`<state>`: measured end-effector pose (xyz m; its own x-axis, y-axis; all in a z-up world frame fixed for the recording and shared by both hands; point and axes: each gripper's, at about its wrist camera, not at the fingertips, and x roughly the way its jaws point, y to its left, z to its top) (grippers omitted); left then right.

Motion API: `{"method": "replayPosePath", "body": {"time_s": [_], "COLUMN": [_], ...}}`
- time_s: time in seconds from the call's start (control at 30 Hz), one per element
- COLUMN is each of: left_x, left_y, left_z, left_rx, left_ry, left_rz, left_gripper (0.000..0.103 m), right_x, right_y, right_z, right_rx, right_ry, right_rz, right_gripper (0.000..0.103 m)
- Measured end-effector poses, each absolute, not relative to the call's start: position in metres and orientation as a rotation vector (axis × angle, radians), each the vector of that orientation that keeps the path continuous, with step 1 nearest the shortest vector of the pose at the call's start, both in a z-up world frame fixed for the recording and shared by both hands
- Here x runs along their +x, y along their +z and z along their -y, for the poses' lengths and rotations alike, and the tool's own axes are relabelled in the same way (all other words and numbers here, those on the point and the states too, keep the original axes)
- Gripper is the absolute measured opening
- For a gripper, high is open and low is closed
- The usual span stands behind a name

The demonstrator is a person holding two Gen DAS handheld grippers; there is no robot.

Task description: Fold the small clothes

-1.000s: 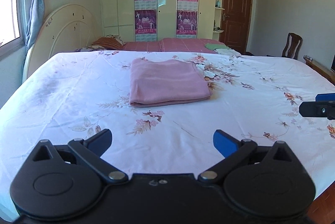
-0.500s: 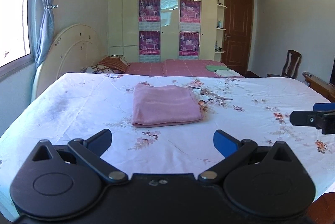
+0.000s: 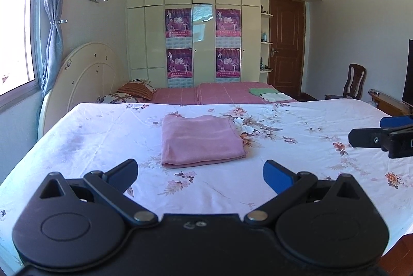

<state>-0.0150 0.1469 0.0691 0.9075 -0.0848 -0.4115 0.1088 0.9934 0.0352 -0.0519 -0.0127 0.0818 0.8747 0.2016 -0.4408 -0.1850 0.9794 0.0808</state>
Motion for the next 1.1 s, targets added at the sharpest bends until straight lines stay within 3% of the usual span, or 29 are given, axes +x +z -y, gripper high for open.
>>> {"method": "replayPosePath", "body": {"time_s": [1.1], "left_x": [-0.0161], "left_y": [0.0683], "left_z": [-0.1491], "left_rx": [0.076], "left_ry": [-0.126], "left_rz": [-0.421], "left_gripper": [0.103], "right_x": [-0.0542], "right_y": [0.0852], "right_z": [0.0159], "right_rx": [0.017], "right_ry": [0.203], "right_rz": [-0.454], "right_gripper": [0.102]}}
